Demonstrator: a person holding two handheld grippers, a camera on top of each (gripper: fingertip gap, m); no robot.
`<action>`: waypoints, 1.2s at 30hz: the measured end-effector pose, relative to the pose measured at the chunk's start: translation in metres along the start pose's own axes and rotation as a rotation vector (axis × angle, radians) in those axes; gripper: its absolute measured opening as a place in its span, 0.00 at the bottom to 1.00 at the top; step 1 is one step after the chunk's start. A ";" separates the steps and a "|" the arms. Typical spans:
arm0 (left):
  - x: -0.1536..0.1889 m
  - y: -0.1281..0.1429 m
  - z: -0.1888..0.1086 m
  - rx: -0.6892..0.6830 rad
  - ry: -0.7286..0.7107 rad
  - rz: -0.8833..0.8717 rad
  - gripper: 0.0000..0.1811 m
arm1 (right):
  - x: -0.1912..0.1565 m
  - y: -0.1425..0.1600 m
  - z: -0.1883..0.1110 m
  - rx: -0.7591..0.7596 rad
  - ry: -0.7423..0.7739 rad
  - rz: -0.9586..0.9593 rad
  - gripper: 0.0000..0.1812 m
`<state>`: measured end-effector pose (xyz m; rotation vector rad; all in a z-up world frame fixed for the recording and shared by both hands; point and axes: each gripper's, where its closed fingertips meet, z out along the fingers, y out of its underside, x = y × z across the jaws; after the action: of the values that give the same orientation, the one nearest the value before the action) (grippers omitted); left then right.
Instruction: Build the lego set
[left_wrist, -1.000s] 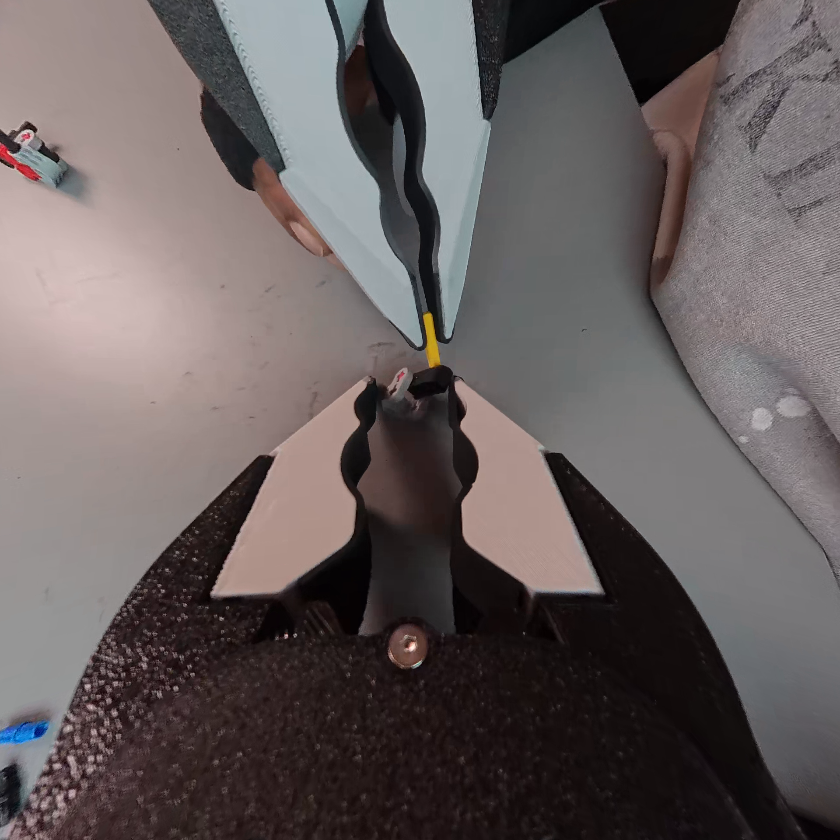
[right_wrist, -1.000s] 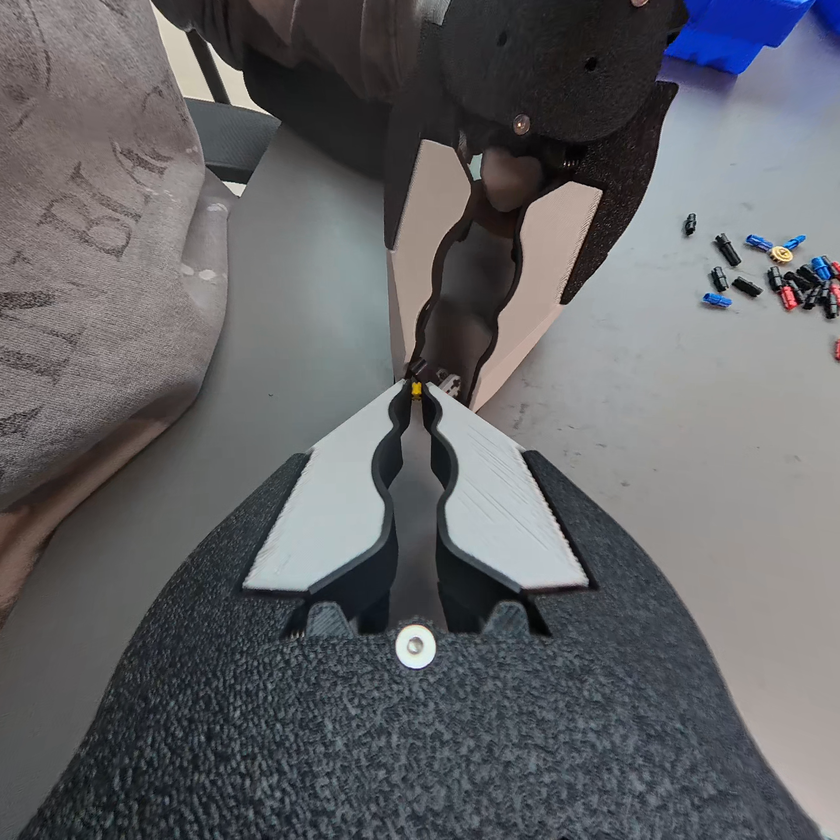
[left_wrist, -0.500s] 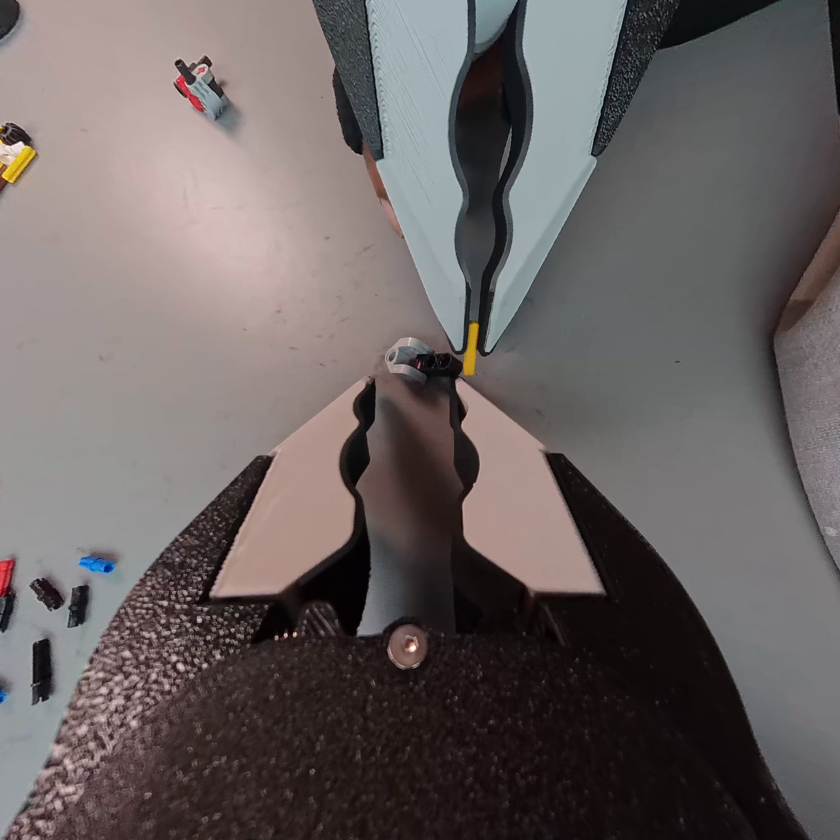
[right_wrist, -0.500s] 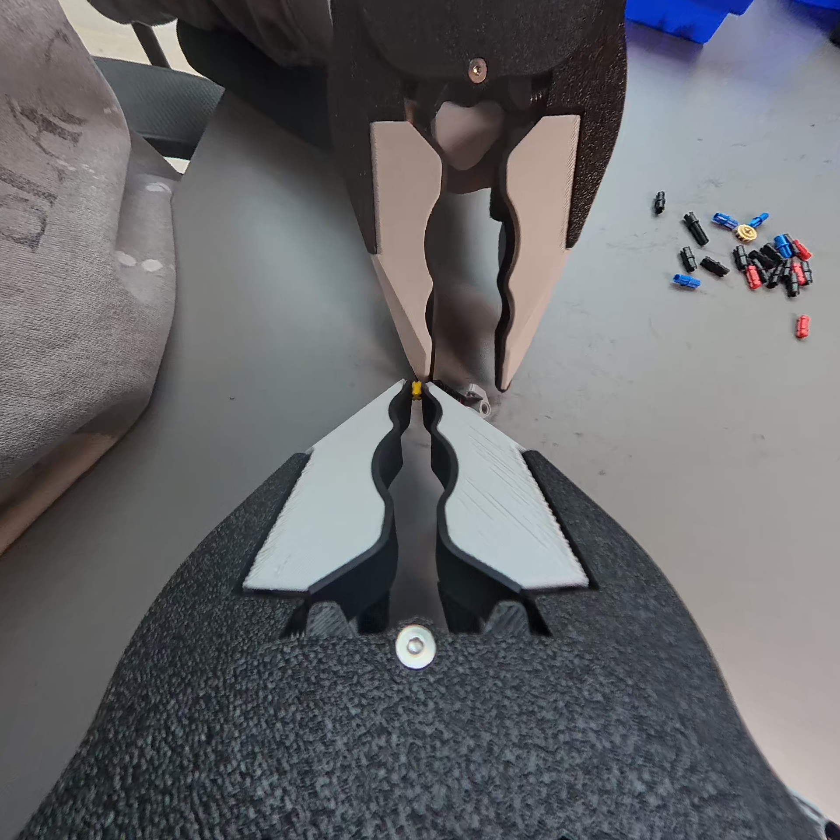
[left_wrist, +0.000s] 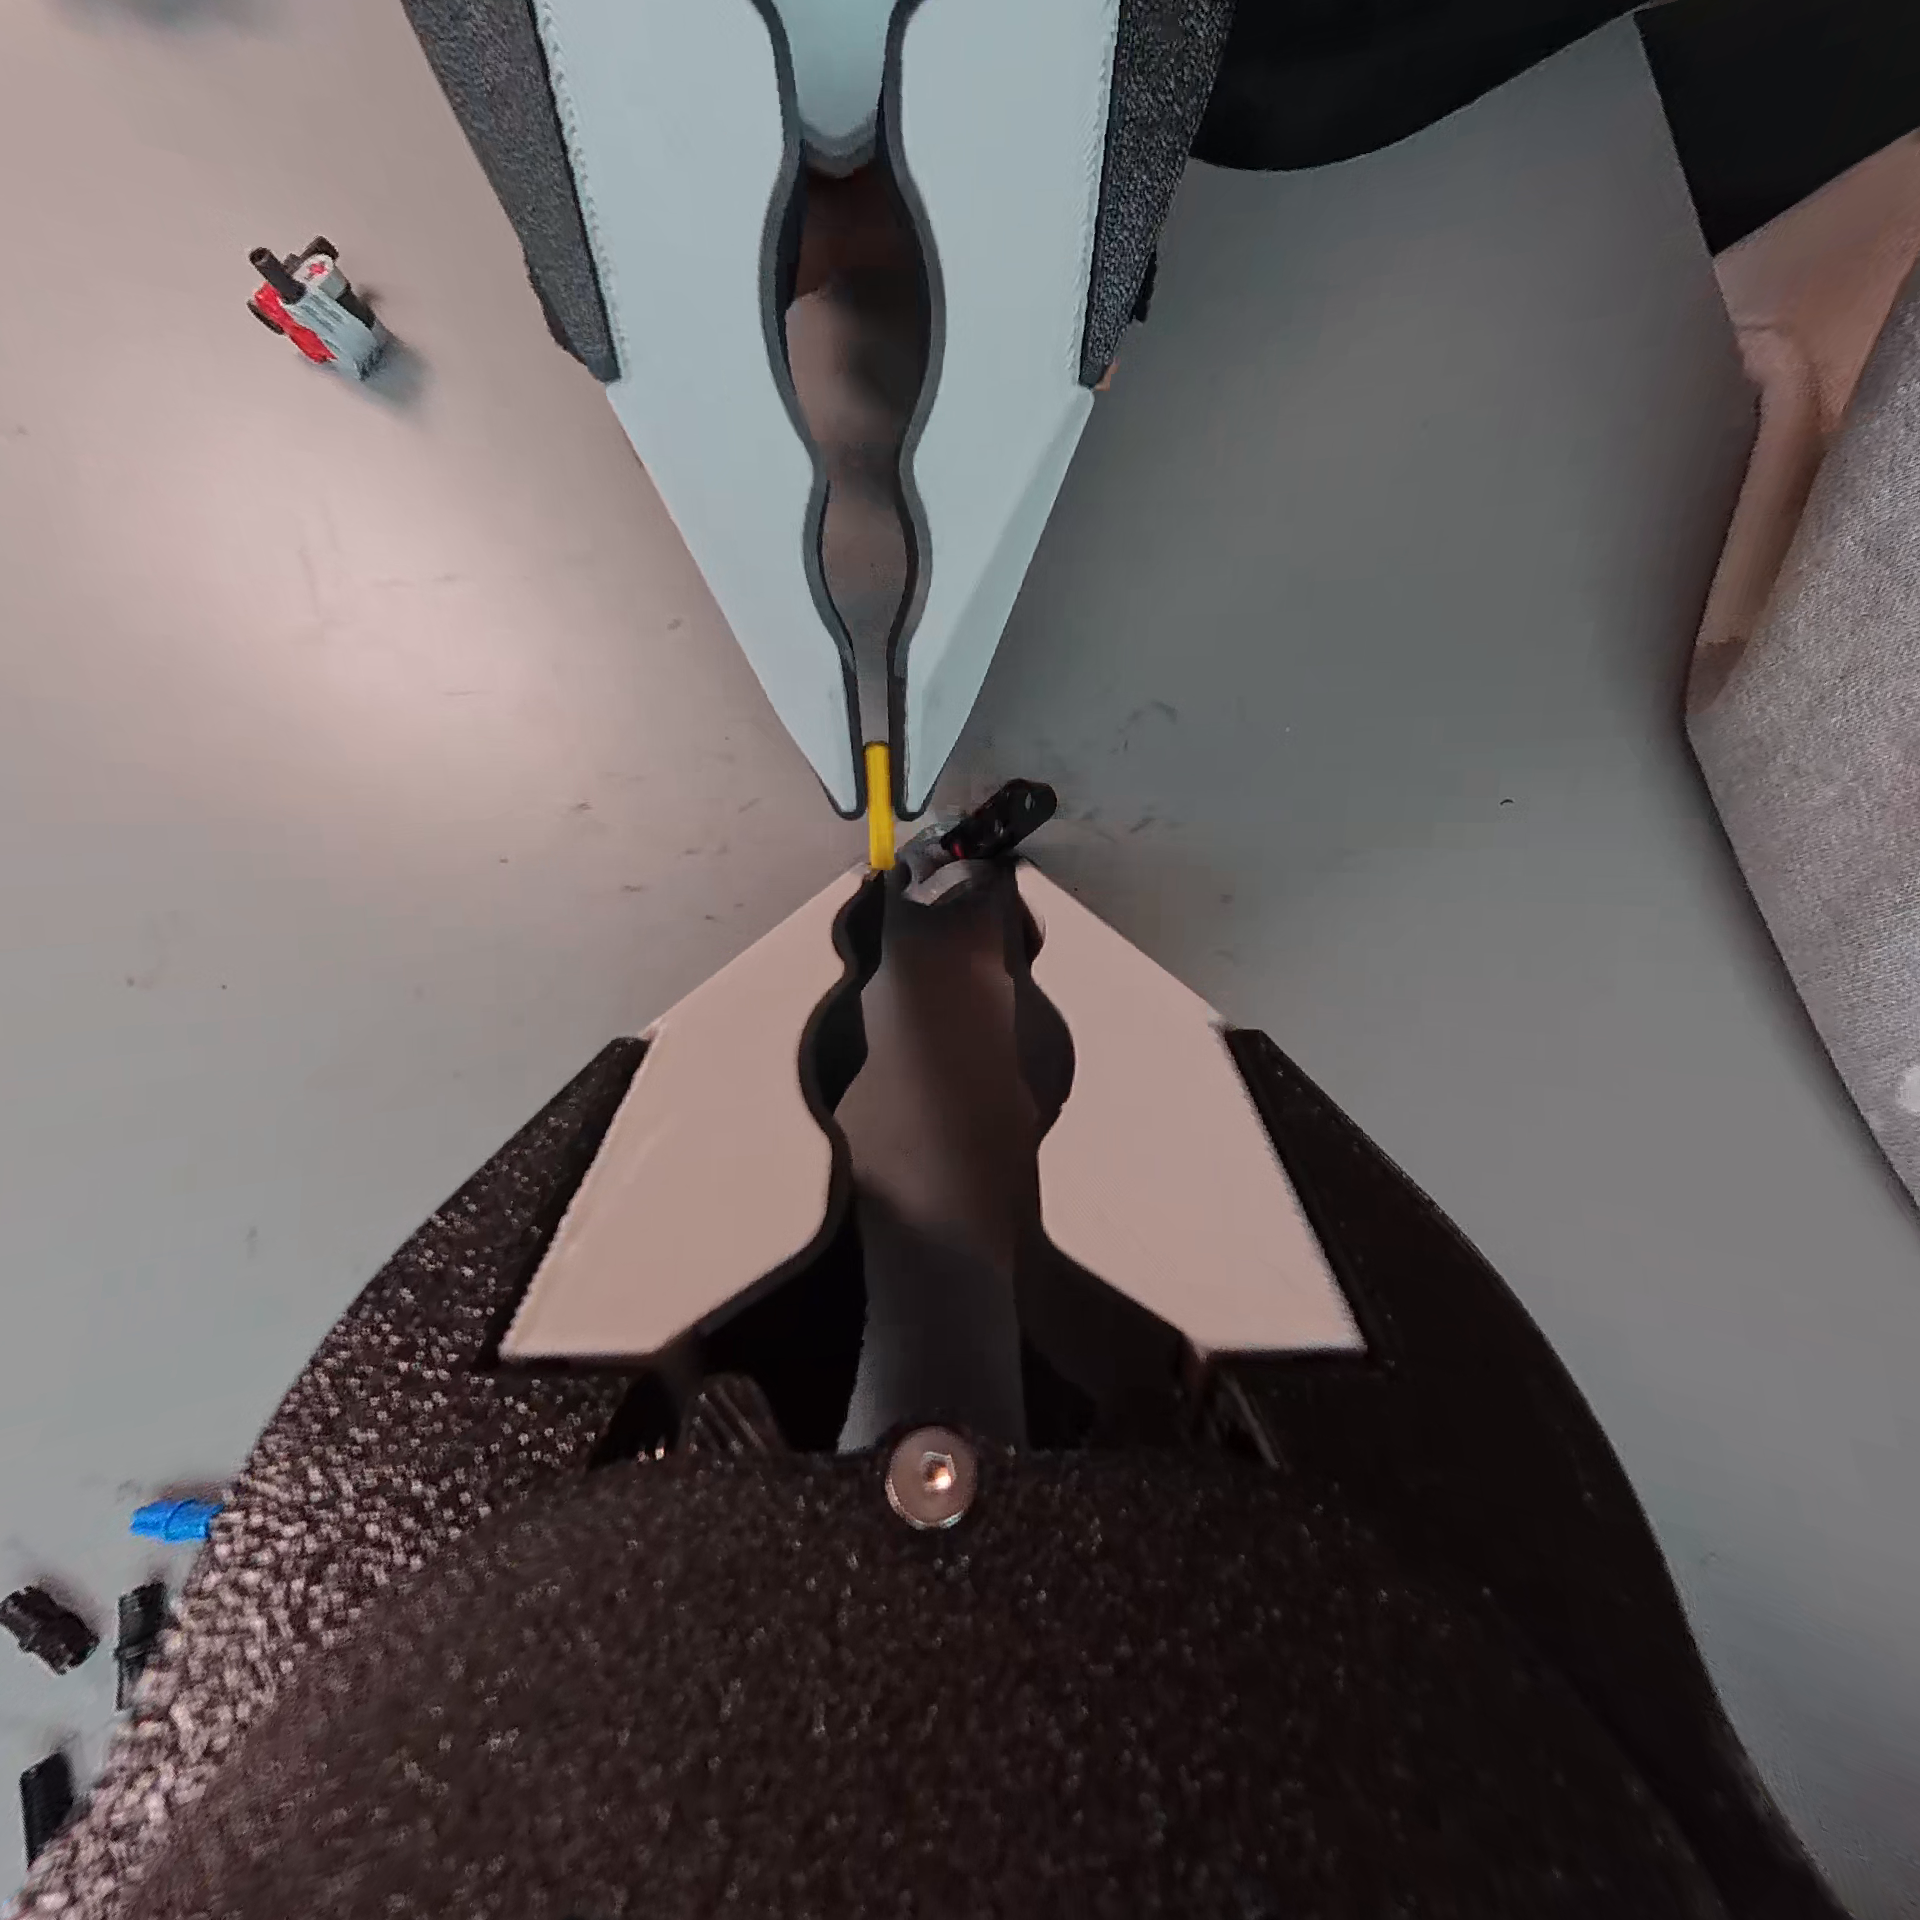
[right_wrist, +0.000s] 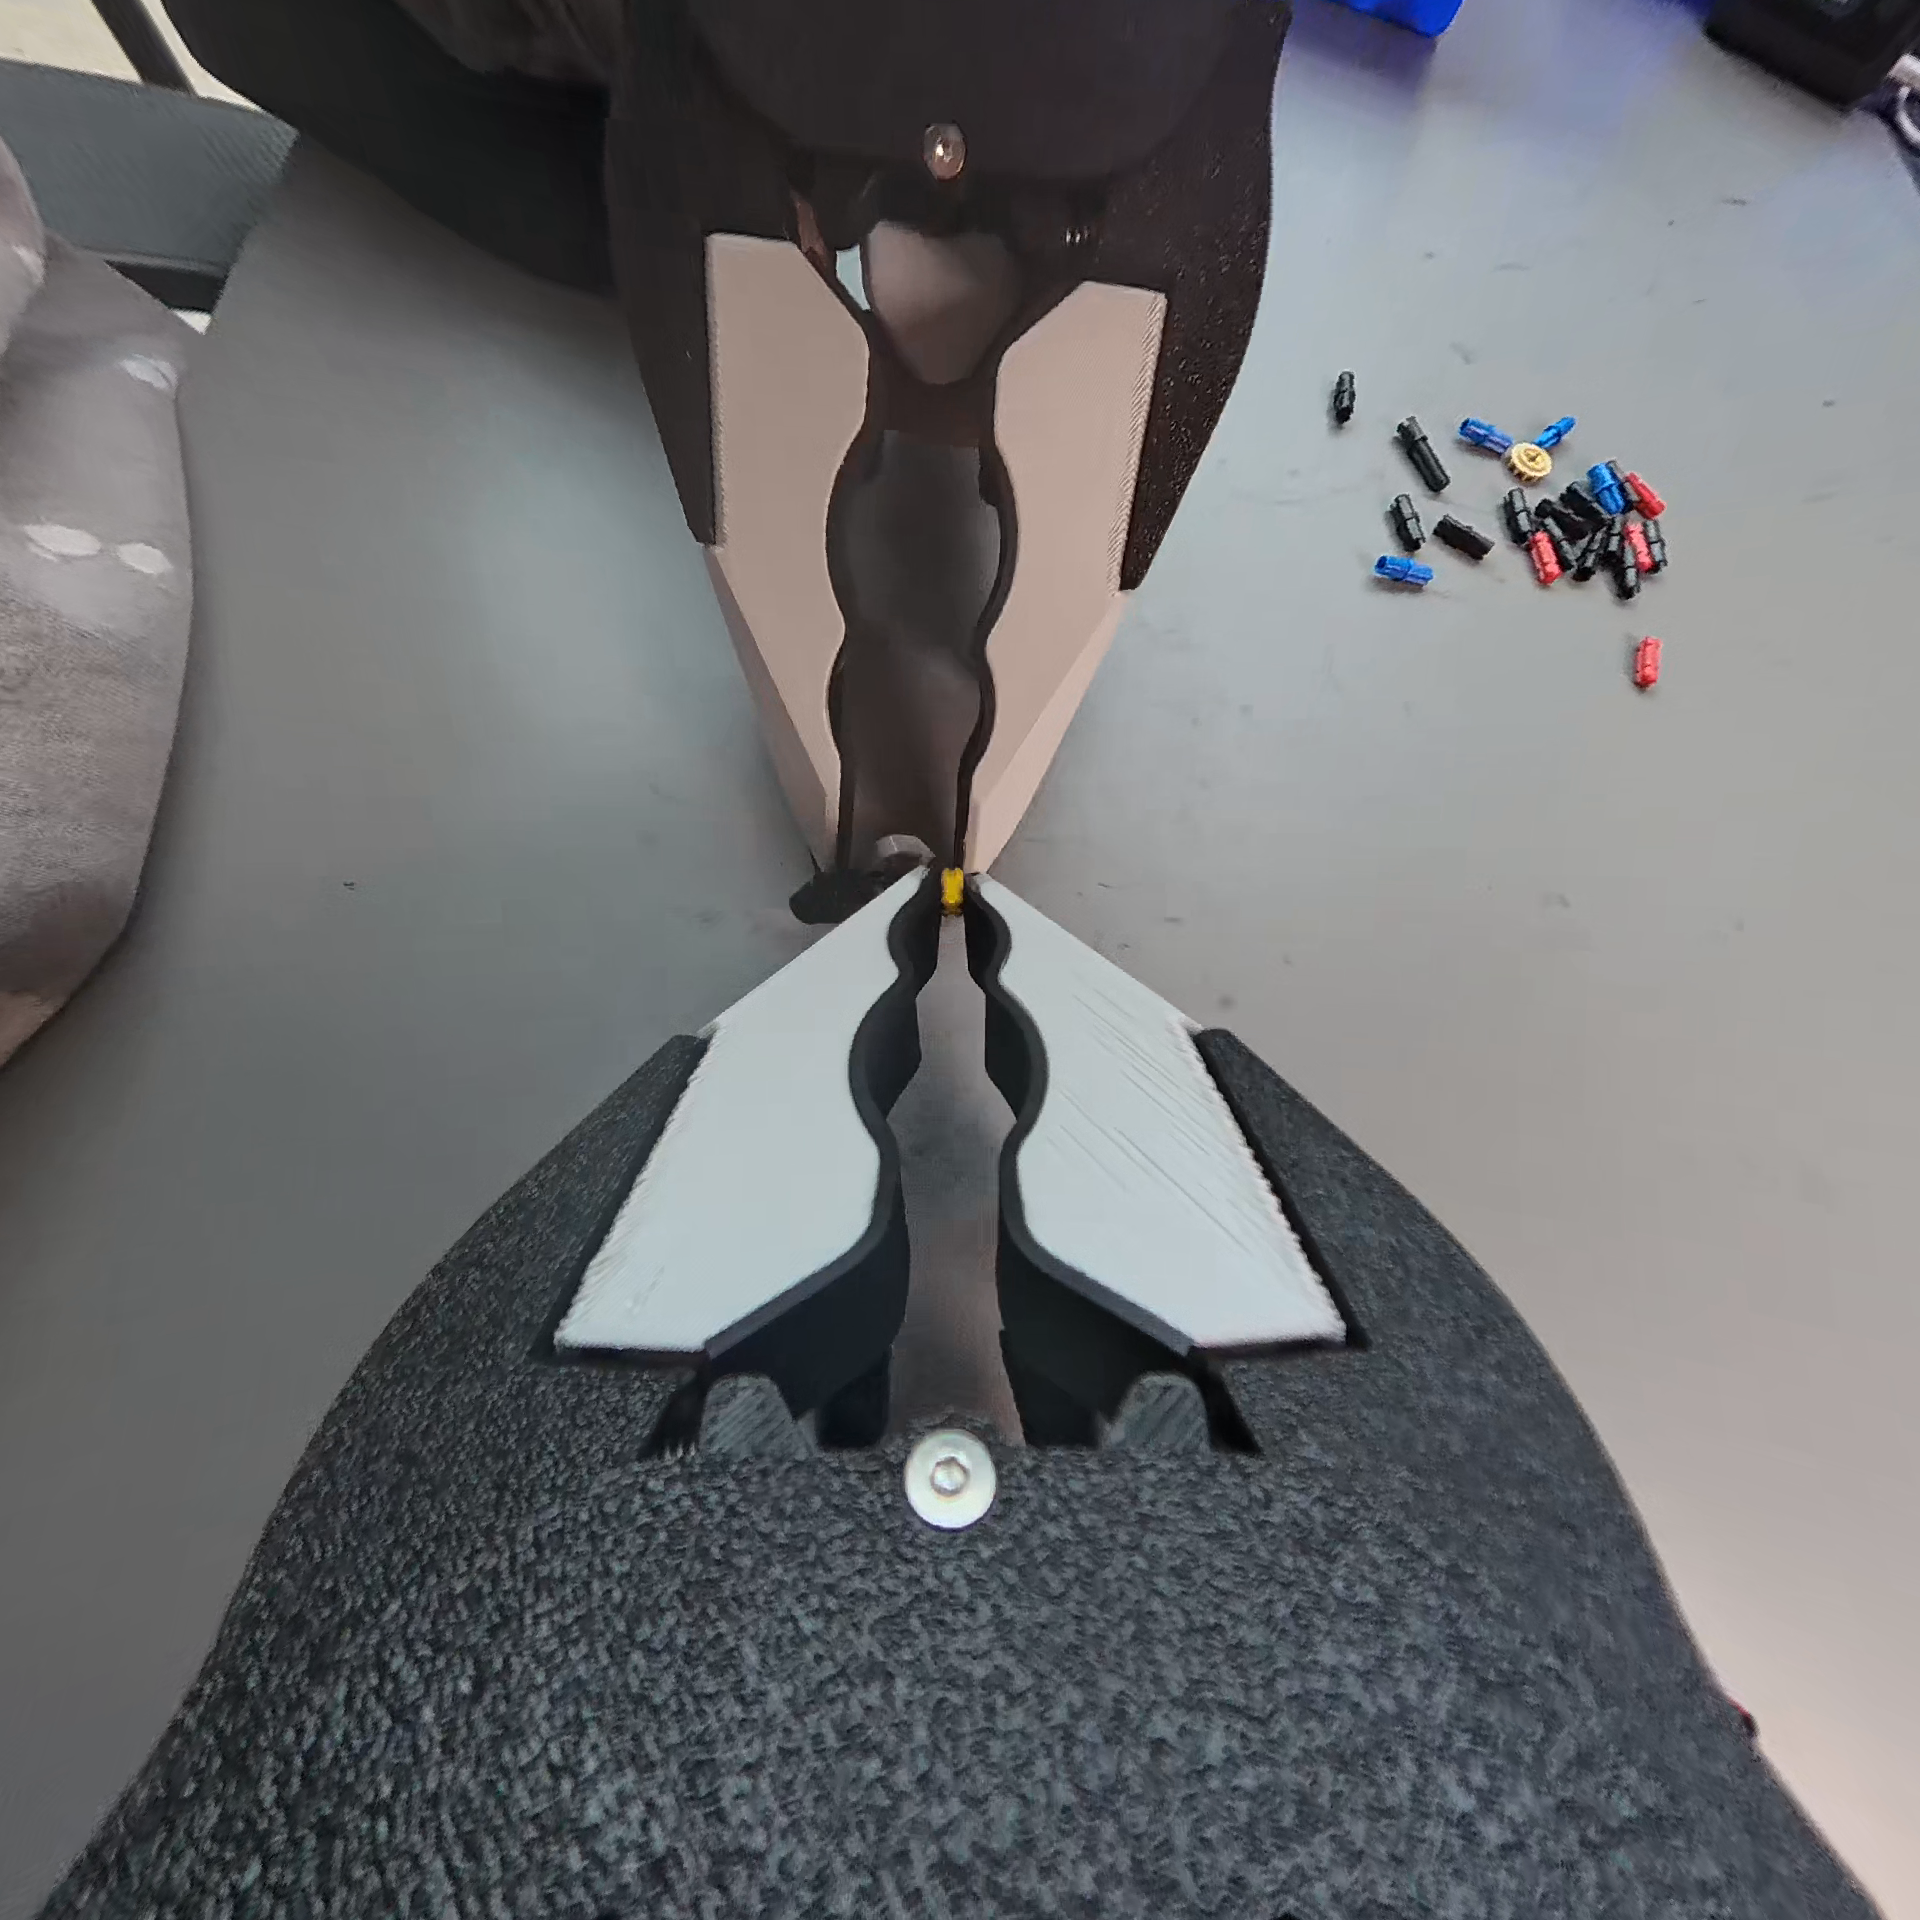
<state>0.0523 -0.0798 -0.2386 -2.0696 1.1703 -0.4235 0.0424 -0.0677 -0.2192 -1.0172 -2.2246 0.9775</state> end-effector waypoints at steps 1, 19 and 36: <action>0.000 0.000 0.000 0.000 0.008 -0.007 0.13 | 0.000 0.000 0.001 -0.004 -0.011 -0.003 0.02; -0.005 -0.005 -0.007 0.050 -0.089 0.054 0.15 | -0.001 0.013 0.001 -0.083 -0.026 0.052 0.02; 0.005 -0.010 0.006 -0.100 -0.150 -0.008 0.21 | 0.018 0.025 -0.020 -0.100 0.051 0.147 0.02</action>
<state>0.0650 -0.0781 -0.2359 -2.1521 1.1136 -0.2126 0.0561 -0.0340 -0.2231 -1.2516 -2.2012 0.8980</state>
